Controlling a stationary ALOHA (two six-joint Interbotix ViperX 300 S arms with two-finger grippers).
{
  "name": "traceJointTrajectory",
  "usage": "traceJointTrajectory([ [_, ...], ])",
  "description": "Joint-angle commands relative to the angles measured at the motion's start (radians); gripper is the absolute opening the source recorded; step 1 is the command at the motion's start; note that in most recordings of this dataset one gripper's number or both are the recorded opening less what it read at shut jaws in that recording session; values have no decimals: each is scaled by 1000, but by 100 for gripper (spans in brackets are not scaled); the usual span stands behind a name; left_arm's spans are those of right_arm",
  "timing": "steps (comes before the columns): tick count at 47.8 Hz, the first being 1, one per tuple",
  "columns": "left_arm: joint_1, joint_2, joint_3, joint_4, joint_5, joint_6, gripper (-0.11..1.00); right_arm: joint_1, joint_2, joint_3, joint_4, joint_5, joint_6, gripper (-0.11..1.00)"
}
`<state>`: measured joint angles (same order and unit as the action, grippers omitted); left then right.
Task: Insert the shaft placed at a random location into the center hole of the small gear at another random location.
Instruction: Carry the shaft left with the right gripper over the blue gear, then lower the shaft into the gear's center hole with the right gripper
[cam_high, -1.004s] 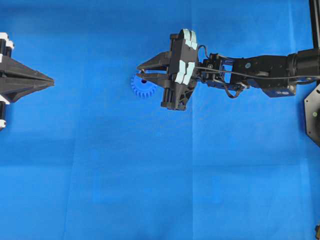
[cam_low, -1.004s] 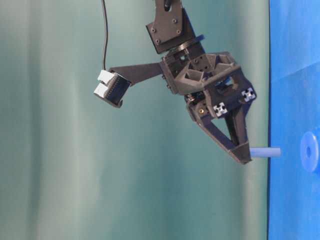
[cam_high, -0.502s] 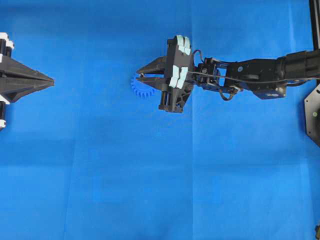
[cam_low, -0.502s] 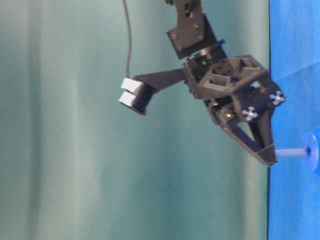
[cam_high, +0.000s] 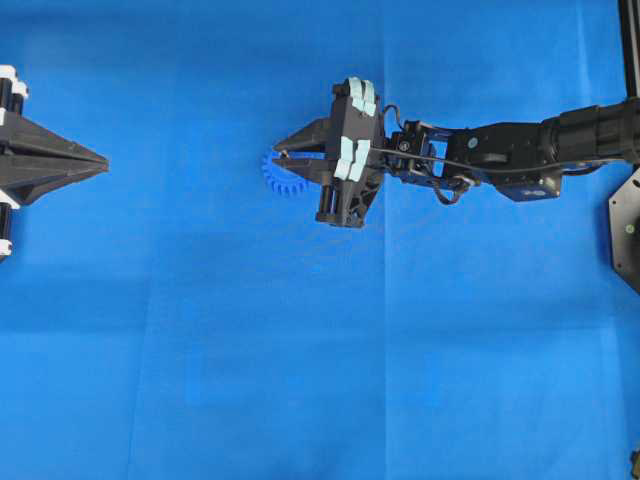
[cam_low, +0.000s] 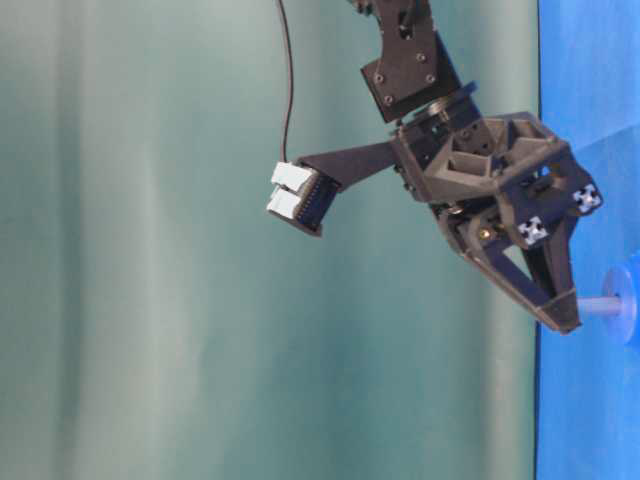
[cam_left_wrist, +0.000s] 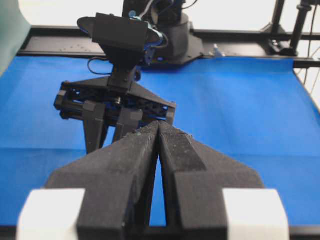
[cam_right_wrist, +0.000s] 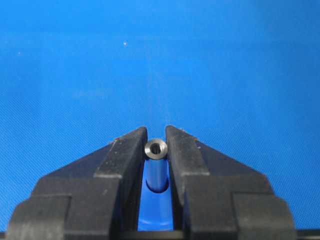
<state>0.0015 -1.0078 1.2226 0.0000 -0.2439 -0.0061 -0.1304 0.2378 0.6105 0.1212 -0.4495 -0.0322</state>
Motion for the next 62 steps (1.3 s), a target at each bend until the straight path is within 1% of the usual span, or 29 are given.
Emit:
traceJointTrajectory([
  [1,2,5,-11,-2,-6,-2,0,-2,-5,-23,0,-14,-2,4],
  [24,2,5,-8,-2,-6,-2,0,-3,46,-25,5,-29,3,4],
  [58,2,5,-6,-2,-6,-2,0,-3,49,-20,5,-25,5,4],
  [60,2,5,-6,-2,-6,-2,0,-2,49,-21,3,-25,5,5],
  [62,2,5,-6,-2,-6,-2,0,-2,49,-21,5,-25,5,8],
])
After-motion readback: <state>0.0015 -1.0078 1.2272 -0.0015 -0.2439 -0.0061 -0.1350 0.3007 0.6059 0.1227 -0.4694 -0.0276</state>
